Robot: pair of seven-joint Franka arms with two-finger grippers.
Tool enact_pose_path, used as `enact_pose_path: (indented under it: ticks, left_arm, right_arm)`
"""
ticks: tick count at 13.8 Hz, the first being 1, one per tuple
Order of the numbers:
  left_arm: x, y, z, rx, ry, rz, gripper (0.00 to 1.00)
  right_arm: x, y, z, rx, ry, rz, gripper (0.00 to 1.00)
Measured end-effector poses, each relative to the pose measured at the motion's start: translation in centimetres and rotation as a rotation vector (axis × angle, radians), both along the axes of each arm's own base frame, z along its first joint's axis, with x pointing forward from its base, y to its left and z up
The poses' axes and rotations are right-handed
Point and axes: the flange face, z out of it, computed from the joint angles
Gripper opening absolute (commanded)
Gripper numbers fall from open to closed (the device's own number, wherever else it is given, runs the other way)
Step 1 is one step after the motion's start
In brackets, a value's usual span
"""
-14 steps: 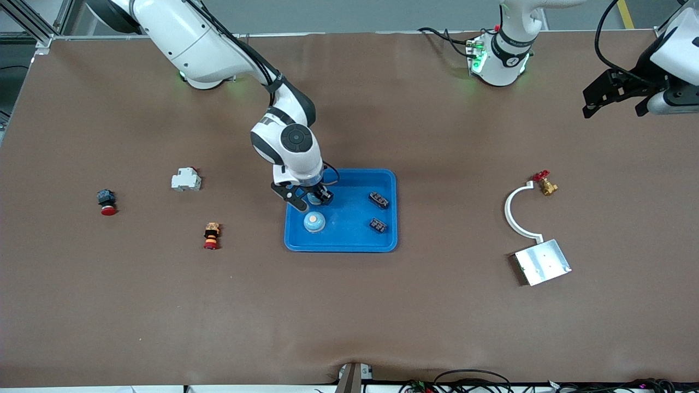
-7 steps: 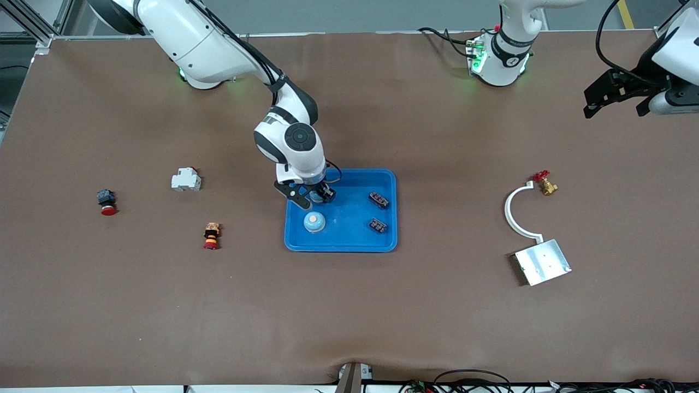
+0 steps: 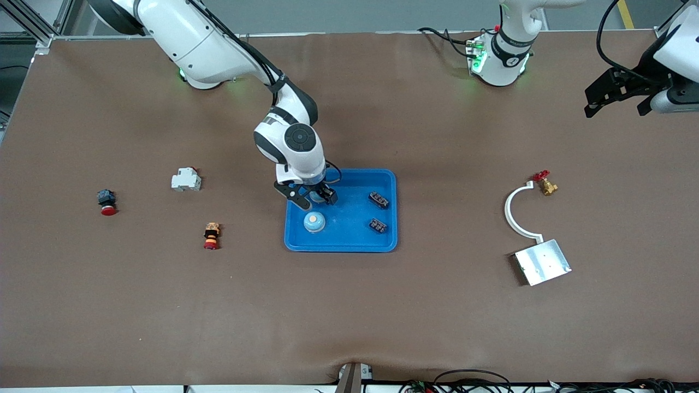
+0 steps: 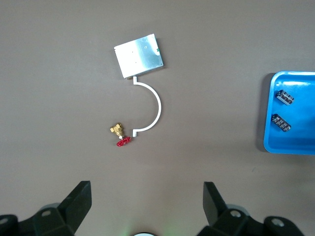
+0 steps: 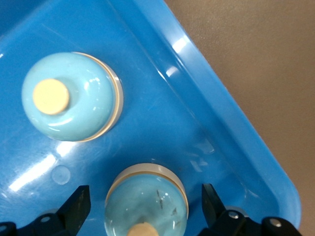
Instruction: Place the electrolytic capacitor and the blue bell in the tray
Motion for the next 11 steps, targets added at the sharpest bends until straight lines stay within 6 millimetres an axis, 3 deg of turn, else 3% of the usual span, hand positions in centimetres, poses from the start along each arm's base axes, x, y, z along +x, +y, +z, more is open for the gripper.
enact_pose_path:
  ticks: [3,6,8,11]
  left_arm:
    - [0.0,0.0,0.0,0.000,-0.001,0.000,1.00]
    - [0.0,0.0,0.1,0.000,-0.002,0.000,1.00]
    - [0.0,0.0,0.1,0.000,-0.002,0.000,1.00]
    - [-0.1,0.0,0.1,0.000,-0.002,-0.001,1.00]
  right_arm:
    - [1.0,0.1,1.8,-0.042,0.006,-0.003,1.00]
    - [3.7,-0.8,6.7,-0.101,0.013,0.063,1.00]
    - [6.7,-3.9,10.0,-0.094,0.016,0.131,1.00]
    - [10.8,-11.4,13.6,-0.106,0.028,0.238,1.00]
